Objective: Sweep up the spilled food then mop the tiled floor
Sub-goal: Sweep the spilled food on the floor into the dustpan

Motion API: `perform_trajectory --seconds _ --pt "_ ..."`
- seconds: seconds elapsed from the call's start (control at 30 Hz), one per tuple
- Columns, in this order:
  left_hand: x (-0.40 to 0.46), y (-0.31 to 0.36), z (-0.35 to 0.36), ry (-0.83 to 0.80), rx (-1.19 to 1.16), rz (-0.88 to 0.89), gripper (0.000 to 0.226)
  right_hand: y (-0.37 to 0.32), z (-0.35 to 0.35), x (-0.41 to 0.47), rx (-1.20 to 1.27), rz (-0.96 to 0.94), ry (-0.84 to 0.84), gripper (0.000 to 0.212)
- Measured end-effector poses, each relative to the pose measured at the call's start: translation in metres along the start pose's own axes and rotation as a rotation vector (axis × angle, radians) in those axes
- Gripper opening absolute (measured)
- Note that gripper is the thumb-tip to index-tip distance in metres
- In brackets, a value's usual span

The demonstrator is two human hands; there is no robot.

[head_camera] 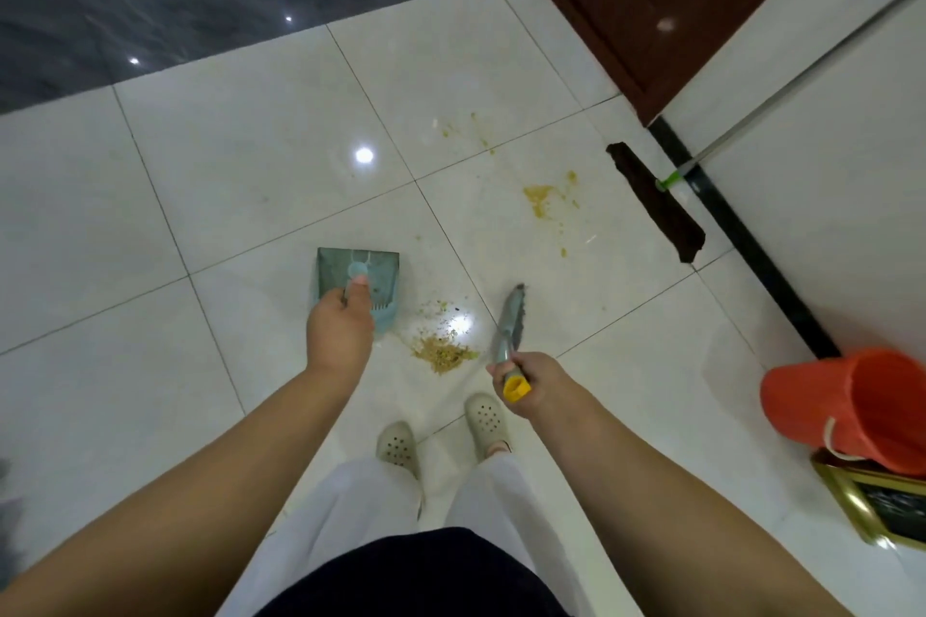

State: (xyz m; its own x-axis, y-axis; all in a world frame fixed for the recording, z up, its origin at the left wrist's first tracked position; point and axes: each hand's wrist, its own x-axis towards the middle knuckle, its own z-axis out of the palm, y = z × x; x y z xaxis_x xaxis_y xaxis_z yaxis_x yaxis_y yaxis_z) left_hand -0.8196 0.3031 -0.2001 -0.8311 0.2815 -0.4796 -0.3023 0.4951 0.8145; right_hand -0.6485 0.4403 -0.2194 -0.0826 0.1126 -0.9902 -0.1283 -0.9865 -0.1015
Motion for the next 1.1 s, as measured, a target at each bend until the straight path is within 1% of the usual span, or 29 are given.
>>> perform_trajectory --seconds 0.1,0.23,0.3,0.4,0.43,0.63,0.7,0.87,1.0,1.1 --pt "0.004 0.0 -0.005 0.007 0.018 -0.002 0.049 0.016 0.018 -0.003 -0.047 0.028 -0.039 0.046" --pt "0.01 0.003 -0.007 0.038 0.052 -0.012 0.049 0.017 0.024 -0.013 -0.088 0.021 -0.041 0.046" --pt "0.014 0.006 -0.008 0.053 0.049 -0.015 0.049 0.008 0.018 -0.02 -0.125 0.004 -0.039 0.04" --pt "0.017 0.012 -0.007 0.06 0.044 -0.027 0.049 -0.01 0.0 -0.032 -0.156 -0.013 -0.028 0.024" --pt "0.018 0.014 -0.006 0.06 0.049 -0.028 0.049 -0.015 -0.006 -0.035 -0.156 -0.014 -0.02 0.023" --pt "0.021 0.021 -0.003 0.055 0.031 -0.023 0.048 -0.032 -0.028 -0.036 -0.171 -0.087 0.05 0.027" --pt "0.022 0.019 -0.007 0.043 0.014 -0.016 0.048 -0.038 -0.033 -0.031 -0.18 -0.111 0.083 0.032" --pt "0.023 0.017 -0.013 0.011 -0.064 -0.023 0.042 -0.064 -0.032 -0.014 -0.227 -0.136 0.132 0.038" --pt "0.021 0.017 -0.013 0.018 -0.076 -0.022 0.044 -0.081 -0.012 0.002 -0.267 -0.106 0.099 0.029" --pt "0.02 0.016 -0.014 0.026 -0.082 -0.033 0.043 -0.079 0.009 0.009 -0.355 -0.099 0.055 0.018"
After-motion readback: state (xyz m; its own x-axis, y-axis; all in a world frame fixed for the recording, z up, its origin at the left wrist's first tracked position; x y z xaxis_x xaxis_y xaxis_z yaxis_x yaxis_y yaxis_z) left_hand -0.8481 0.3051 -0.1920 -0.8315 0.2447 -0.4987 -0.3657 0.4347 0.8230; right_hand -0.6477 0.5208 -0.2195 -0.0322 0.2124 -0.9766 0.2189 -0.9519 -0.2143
